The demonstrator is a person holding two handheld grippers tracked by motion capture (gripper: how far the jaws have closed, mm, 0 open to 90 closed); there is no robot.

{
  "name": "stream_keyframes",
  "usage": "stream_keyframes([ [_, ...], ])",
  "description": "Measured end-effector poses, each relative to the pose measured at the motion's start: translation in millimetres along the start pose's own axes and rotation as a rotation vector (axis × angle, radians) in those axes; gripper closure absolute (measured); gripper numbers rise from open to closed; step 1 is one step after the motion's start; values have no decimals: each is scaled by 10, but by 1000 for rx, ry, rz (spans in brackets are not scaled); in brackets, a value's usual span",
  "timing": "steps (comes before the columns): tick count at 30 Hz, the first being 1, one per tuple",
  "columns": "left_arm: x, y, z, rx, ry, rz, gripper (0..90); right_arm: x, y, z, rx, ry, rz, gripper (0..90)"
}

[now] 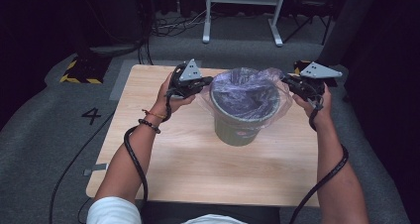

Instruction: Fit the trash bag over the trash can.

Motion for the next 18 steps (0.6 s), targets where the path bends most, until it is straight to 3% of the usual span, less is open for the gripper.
stream_keyframes([
  [4,25,7,-35,0,23,-4,898,14,57,6,-24,5,8,900],
  [7,59,36,-130,-43,95,-58,566,21,129,29,-60,-7,46,900],
  [10,87,98,-164,-75,106,-48,396,25,141,41,-65,-12,60,900],
  [11,117,172,-151,-86,72,-11,362,37,134,55,-68,-12,67,900],
  [12,117,172,-151,-86,72,-11,355,37,134,55,-68,-12,67,900],
  [13,147,224,-105,-69,40,26,353,64,113,69,-64,-4,66,900],
  [18,207,223,31,-49,11,25,328,164,33,119,-52,5,47,900],
])
Point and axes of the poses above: each handheld gripper's, and its own axes: z roughly forward along the jaws, x roughly out of its top, y roughly to its right, the point moved 4 cm from there along z, roughly forward along the jaws, and after that the axes turned 4 degrees about -z, right-handed, at the moved point
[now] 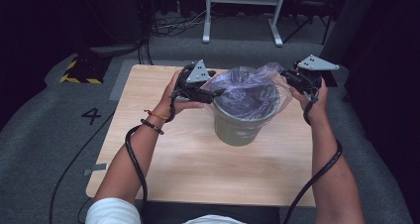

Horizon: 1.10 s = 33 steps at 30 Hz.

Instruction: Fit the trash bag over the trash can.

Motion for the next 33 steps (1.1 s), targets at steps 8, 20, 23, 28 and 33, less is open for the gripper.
stream_keyframes([
  [8,-27,-35,157,101,-77,90,670,84,-43,8,11,6,-10,900],
  [20,112,-64,119,-12,-3,48,503,-3,24,56,10,-37,24,900],
  [23,187,117,179,-89,-40,85,352,2,17,51,8,-41,18,900],
  [28,198,220,321,-20,-137,176,372,57,-27,29,12,-37,9,900],
  [33,152,131,410,65,-198,195,707,94,-54,0,27,-28,2,900],
])
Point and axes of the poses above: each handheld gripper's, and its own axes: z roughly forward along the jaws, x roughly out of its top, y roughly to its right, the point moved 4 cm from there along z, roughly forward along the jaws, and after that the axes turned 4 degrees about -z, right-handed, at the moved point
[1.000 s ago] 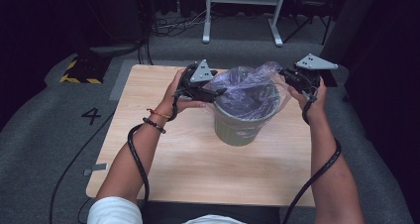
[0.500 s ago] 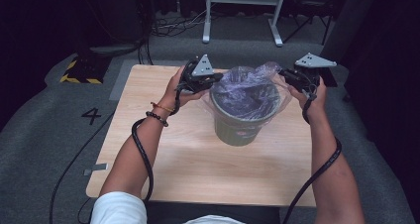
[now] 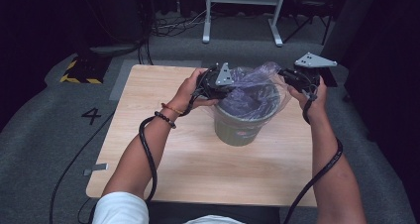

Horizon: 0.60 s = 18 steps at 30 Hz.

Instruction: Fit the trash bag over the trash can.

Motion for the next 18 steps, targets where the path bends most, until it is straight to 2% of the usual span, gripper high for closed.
stream_keyframes([
  [1,0,0,0,0,0,0,806,0,0,0,0,0,0,900],
  [2,-15,-40,5,28,-2,-2,859,5,-2,-9,6,3,0,900],
  [3,-15,-40,5,28,-2,-2,890,5,-2,-9,6,3,0,900],
  [5,-30,-168,-33,30,40,-66,894,-6,10,-8,3,-5,-4,900],
  [7,-45,-269,-80,5,91,-145,864,-28,30,-1,1,-12,2,900],
  [8,-57,-312,-94,7,97,-164,851,-39,36,5,1,-13,4,900],
  [10,-71,-348,-95,11,91,-172,851,-50,41,10,3,-17,4,900],
  [14,-90,-461,-19,77,43,-155,876,-91,55,86,-2,-39,9,900],
  [15,-91,-480,18,82,30,-165,876,-97,57,108,-5,-49,6,900],
  [17,-89,-508,57,91,19,-160,876,-106,60,134,-6,-59,7,900],
  [18,-93,-534,92,95,11,-164,869,-138,89,178,-10,-80,22,900],
])
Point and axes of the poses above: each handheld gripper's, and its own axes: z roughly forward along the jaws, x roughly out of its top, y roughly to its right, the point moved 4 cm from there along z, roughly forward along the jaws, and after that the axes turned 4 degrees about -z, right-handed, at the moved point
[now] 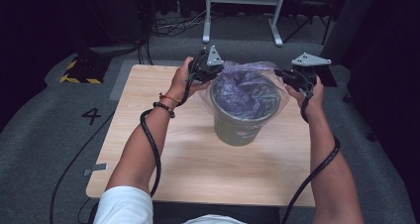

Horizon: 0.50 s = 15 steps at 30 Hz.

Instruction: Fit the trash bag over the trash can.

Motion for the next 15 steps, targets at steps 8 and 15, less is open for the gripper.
stream_keyframes([
  [8,-151,-135,245,-22,-66,-69,859,-154,96,102,24,-44,68,900],
  [15,-396,-129,441,-48,-90,-142,867,-360,123,236,66,-75,127,900],
])
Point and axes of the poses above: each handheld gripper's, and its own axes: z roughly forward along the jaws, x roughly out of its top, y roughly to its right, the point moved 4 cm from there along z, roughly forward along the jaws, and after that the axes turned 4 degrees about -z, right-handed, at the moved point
